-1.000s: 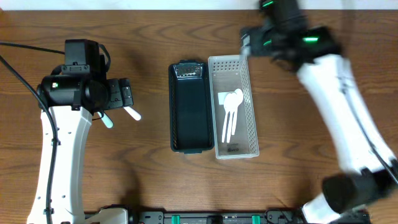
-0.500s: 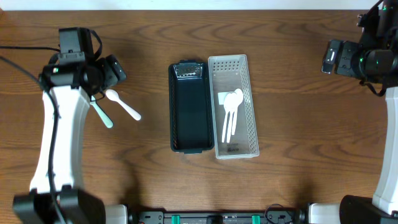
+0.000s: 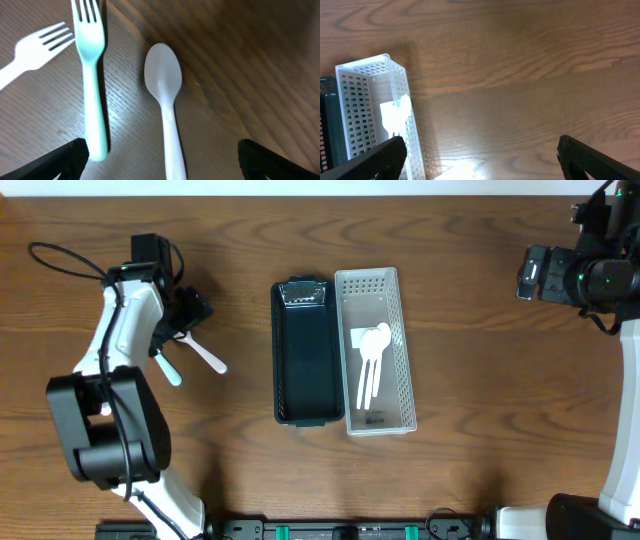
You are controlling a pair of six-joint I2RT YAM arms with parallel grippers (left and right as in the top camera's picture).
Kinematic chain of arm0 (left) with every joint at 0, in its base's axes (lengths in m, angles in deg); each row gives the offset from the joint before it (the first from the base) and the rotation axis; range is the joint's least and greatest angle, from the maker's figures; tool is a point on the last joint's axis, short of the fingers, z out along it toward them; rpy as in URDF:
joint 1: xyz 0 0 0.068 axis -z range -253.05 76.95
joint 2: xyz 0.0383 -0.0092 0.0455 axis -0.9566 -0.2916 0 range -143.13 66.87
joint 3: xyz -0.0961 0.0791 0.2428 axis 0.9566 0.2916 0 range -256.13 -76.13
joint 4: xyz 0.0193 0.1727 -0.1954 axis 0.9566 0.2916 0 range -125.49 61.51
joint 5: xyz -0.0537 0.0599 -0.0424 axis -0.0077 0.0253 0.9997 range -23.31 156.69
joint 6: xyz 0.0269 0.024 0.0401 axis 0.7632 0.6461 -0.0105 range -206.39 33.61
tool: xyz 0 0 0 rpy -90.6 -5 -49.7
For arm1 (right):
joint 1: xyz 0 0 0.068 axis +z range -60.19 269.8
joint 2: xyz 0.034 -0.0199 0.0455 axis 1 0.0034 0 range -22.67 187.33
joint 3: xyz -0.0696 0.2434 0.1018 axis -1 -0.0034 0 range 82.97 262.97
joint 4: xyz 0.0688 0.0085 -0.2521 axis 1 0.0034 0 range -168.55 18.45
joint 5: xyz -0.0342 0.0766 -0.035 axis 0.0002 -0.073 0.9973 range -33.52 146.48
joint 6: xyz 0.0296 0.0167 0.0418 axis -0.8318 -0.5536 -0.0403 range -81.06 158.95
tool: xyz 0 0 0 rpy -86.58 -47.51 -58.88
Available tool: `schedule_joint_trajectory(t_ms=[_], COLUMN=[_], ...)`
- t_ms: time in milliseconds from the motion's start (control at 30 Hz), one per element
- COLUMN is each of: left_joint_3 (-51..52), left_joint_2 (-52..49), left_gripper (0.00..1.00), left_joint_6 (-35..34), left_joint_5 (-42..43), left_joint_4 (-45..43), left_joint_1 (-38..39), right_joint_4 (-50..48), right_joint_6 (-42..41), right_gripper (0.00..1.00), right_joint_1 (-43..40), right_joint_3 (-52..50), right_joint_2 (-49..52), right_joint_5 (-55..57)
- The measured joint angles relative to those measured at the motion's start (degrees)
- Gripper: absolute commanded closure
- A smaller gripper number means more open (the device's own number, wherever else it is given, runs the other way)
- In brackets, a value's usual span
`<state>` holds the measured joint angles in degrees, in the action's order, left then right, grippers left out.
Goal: Pack container
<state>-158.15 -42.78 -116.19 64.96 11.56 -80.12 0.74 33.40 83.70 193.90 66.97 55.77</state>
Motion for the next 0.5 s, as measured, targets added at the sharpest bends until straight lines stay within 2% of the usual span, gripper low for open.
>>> schedule_joint_trajectory(t_ms=[500], left_joint_3=[0.0], left_joint_2=[-9.42], left_gripper=[0.02], left_joint_6=[1.7], left_joint_5=[1.49], left_joint_4=[-1.42], left_joint_1=[0.0], right_joint_4=[0.37], right_joint_6=[0.13], right_gripper=[0.01], right_joint_1=[0.0], right_joint_3=[0.0], right_joint_2=[0.0], right_joint_5=[-0.02])
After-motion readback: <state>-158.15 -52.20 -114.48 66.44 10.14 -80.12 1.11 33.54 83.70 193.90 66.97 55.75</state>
